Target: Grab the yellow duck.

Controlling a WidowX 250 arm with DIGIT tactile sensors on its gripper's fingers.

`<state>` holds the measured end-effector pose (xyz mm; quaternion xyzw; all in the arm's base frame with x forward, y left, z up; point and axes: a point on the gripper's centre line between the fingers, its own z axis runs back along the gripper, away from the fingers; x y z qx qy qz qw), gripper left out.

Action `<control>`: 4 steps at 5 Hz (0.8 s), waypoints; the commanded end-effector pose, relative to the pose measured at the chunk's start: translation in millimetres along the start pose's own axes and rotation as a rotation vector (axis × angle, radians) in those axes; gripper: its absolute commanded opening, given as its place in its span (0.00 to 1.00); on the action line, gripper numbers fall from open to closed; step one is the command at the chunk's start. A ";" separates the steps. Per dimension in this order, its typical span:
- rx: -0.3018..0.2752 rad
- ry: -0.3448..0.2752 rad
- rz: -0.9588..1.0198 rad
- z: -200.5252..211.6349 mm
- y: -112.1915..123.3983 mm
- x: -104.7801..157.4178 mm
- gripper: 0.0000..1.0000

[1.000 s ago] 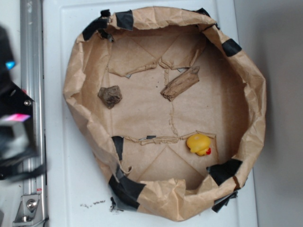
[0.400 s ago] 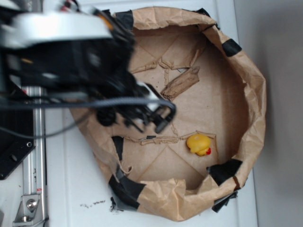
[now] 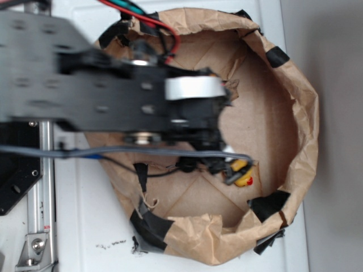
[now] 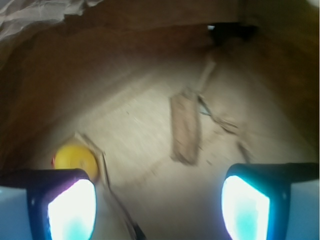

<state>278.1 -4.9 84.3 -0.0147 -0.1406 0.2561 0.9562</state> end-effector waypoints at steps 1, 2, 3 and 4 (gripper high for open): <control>-0.008 -0.019 -0.026 -21.0 -34.3 13.9 1.00; -0.022 0.016 -0.090 -34.7 -47.0 -1.8 1.00; -0.031 -0.017 -0.135 -25.7 -52.5 -20.2 1.00; -0.020 -0.001 -0.137 -32.1 -52.5 -18.3 1.00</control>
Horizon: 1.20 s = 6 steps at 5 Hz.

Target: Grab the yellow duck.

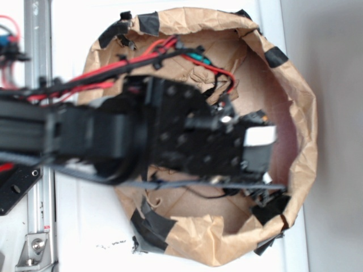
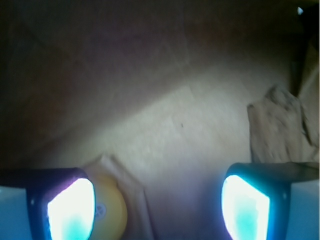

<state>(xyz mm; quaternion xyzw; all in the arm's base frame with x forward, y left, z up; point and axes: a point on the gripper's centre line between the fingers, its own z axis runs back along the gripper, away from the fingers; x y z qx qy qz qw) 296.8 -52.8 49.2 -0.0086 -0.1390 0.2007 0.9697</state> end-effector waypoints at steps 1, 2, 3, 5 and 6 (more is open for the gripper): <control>-0.020 0.006 -0.035 0.6 -6.5 -3.1 1.00; 0.012 0.019 -0.055 -10.1 -8.9 -9.4 1.00; 0.047 0.031 -0.075 -25.6 -9.1 -12.1 1.00; 0.094 0.066 -0.119 -52.2 -8.0 -23.9 1.00; 0.109 0.073 -0.107 -57.2 -4.7 -21.1 0.93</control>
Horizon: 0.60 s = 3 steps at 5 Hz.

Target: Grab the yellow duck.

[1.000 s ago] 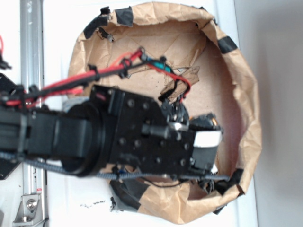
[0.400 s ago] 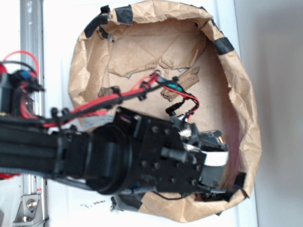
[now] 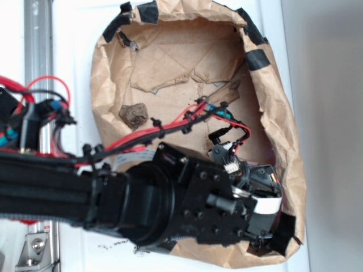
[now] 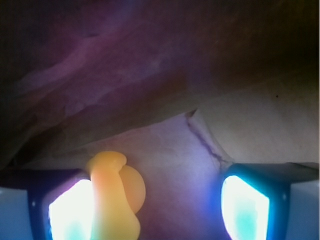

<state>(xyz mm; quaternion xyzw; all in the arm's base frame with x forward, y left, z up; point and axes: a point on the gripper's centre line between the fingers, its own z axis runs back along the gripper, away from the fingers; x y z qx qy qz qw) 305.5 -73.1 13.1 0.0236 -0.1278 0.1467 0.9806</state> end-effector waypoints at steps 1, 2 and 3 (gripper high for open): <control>0.040 0.064 0.050 -20.4 19.0 -9.7 0.00; 0.013 0.055 0.067 -12.5 23.4 -9.2 0.00; 0.005 0.040 0.075 -5.9 29.5 -9.6 0.00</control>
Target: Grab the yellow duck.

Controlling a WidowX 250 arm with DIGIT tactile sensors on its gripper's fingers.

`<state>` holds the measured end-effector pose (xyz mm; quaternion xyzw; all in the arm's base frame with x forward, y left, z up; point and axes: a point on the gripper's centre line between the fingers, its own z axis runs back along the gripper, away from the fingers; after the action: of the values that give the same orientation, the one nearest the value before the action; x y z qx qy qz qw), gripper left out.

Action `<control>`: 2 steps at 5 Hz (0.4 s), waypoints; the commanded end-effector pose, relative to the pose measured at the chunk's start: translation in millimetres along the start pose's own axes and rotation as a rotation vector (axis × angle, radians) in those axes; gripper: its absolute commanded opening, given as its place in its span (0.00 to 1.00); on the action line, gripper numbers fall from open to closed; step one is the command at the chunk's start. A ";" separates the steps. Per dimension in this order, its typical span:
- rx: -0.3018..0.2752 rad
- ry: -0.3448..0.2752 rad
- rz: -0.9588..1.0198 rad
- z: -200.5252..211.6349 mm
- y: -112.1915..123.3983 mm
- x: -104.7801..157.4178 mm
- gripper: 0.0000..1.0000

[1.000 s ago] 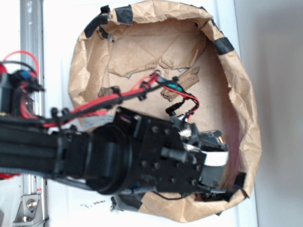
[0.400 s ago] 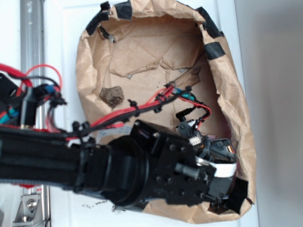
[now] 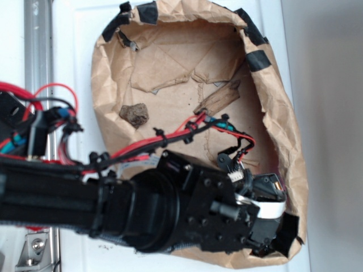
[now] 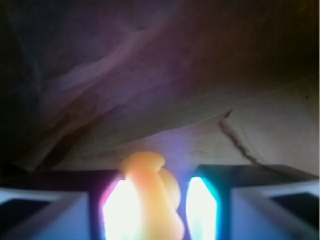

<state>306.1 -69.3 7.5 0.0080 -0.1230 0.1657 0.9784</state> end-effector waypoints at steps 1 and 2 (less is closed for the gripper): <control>-0.003 -0.014 0.054 20.1 49.5 -5.5 0.00; -0.020 -0.070 0.120 49.6 84.5 0.3 0.00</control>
<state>263.3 3.3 37.9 0.0029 -0.1246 0.2175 0.9681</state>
